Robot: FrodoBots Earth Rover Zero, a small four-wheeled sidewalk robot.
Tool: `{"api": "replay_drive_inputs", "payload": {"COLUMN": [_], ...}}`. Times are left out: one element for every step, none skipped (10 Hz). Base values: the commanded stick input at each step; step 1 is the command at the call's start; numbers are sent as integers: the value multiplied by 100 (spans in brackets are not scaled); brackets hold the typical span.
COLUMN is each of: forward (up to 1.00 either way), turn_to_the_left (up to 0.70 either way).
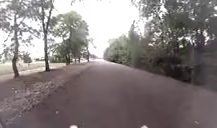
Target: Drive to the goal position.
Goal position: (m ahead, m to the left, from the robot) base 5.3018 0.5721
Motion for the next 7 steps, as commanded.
{"api": "replay_drive_inputs", "payload": {"forward": [70, 70, 70, 70, 70, 70, 70], "turn_to_the_left": [0, 0, 0, 0, 0, 0, 0]}}
